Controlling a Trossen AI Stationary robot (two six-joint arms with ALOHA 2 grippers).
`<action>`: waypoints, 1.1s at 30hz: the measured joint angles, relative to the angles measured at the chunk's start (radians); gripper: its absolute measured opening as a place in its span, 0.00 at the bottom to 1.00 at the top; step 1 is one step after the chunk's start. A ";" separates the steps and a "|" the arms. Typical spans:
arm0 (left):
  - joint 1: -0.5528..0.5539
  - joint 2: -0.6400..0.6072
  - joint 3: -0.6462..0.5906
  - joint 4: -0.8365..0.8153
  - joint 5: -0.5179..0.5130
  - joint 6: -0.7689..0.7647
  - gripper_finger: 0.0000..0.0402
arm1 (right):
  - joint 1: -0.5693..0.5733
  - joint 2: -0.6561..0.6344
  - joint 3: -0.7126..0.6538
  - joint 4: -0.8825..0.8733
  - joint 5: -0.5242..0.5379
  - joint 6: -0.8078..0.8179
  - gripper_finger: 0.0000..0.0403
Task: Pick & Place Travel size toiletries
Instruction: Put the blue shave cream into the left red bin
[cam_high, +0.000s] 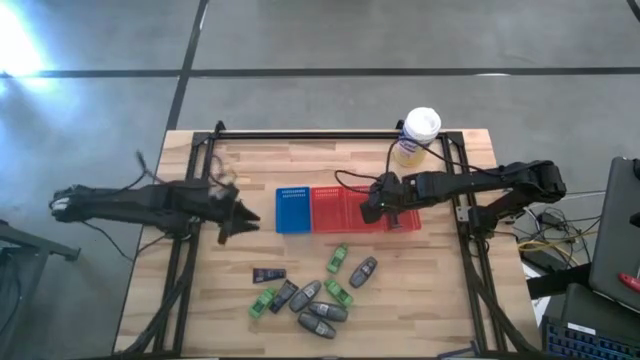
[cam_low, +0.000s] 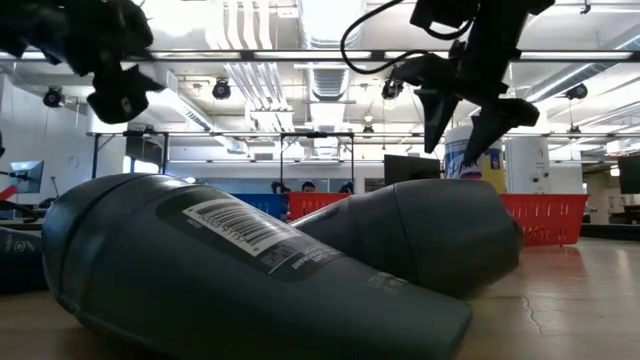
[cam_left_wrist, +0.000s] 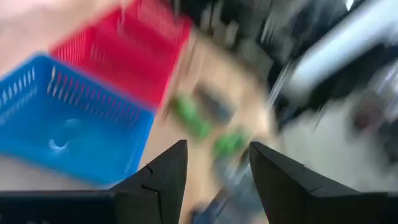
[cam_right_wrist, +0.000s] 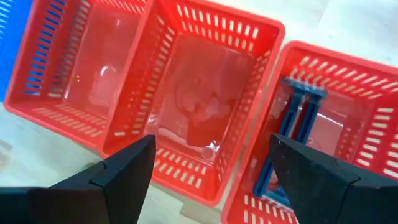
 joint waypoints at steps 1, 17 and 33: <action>-0.013 0.035 0.026 -0.052 0.000 0.062 0.44 | 0.003 0.000 -0.001 -0.001 0.000 0.000 0.78; -0.266 0.384 0.148 -0.178 -0.049 0.213 0.53 | 0.081 -0.013 -0.002 -0.073 -0.017 -0.017 0.85; -0.489 0.583 0.214 -0.089 -0.324 0.087 0.55 | 0.091 -0.013 -0.002 -0.059 0.055 -0.033 0.85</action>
